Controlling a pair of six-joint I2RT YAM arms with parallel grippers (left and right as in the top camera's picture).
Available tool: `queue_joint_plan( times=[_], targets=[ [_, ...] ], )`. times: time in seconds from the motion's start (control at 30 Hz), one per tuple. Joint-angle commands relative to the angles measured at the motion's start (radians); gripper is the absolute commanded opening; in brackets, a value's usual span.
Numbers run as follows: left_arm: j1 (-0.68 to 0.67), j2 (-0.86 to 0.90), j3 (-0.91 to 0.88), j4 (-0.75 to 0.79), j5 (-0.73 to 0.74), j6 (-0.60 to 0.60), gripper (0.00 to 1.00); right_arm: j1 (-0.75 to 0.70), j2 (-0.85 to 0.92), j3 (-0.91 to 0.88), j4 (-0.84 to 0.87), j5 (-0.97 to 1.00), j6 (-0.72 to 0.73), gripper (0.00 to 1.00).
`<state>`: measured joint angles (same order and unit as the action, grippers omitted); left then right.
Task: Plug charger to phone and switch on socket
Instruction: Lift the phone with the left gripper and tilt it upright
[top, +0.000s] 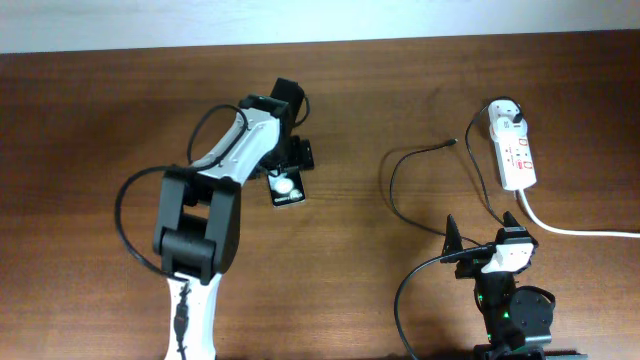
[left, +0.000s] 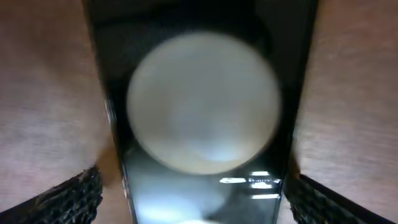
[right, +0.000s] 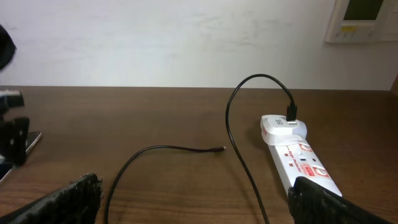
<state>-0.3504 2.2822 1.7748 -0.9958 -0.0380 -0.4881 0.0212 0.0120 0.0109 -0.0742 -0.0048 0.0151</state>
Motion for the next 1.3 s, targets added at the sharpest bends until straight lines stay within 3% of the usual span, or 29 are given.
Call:
queue_joint_plan(
  times=[0.0, 0.2, 0.6, 0.83, 1.27],
  targets=[
    [0.007, 0.026, -0.011, 0.003, -0.001, 0.011, 0.99, 0.006, -0.007, -0.005, -0.005, -0.002, -0.004, 0.99],
    [0.007, 0.026, -0.011, 0.028, 0.043, 0.011, 1.0, 0.006, -0.007, -0.005, -0.005, -0.002, -0.004, 0.99],
    [0.006, 0.026, -0.011, 0.029, 0.043, 0.01, 0.73, 0.006, -0.007, -0.005, -0.005, -0.002, -0.004, 0.99],
    [0.006, 0.021, 0.005, 0.018, 0.039, 0.011, 0.66, 0.006, -0.007, -0.005, -0.005, -0.002, -0.004, 0.99],
    [0.006, -0.011, 0.355, -0.234, -0.007, 0.012, 0.62, 0.006, -0.007, -0.005, -0.005, -0.002, -0.004, 0.99]
  ],
)
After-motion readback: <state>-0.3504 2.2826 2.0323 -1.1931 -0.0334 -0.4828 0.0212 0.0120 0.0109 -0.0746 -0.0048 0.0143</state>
